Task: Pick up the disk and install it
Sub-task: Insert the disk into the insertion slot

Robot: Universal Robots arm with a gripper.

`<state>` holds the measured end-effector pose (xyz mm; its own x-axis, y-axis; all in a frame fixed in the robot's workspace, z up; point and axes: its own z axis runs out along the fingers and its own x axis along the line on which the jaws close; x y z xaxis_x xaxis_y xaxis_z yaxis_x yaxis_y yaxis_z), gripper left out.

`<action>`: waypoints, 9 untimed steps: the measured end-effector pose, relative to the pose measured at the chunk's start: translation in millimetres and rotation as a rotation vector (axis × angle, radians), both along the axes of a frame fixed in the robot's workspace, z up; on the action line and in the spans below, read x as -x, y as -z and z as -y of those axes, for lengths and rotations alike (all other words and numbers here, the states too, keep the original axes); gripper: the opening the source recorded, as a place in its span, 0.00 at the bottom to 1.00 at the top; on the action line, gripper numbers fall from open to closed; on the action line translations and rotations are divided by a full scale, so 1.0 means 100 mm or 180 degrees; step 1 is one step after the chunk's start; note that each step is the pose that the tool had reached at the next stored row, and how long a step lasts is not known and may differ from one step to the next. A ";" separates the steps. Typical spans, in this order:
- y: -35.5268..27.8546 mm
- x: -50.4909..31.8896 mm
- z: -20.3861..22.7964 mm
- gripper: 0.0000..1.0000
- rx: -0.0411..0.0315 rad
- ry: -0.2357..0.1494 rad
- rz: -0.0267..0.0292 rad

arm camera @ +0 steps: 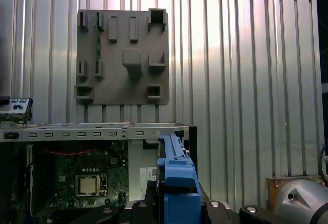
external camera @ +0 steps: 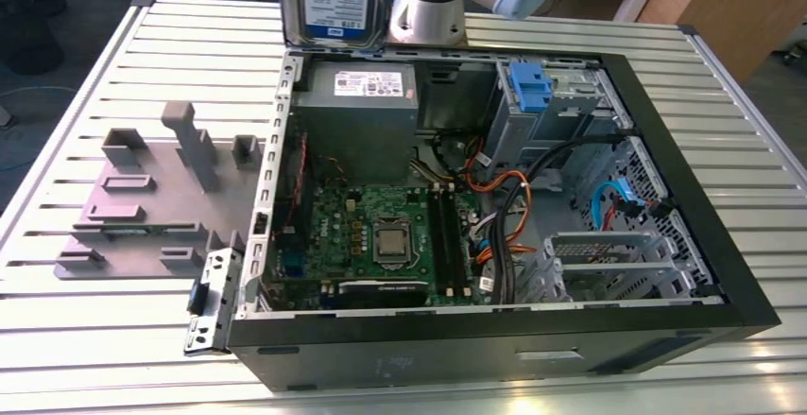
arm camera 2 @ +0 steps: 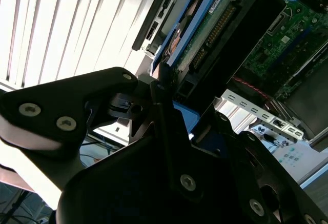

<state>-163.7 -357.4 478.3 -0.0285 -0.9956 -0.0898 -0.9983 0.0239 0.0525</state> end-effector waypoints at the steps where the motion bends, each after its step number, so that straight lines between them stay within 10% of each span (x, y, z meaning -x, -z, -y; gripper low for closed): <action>1: 0.000 -0.008 0.000 0.37 0.0000 0.0000 0.0000; 9: 0.000 -0.084 0.000 0.37 0.0000 0.0000 0.0000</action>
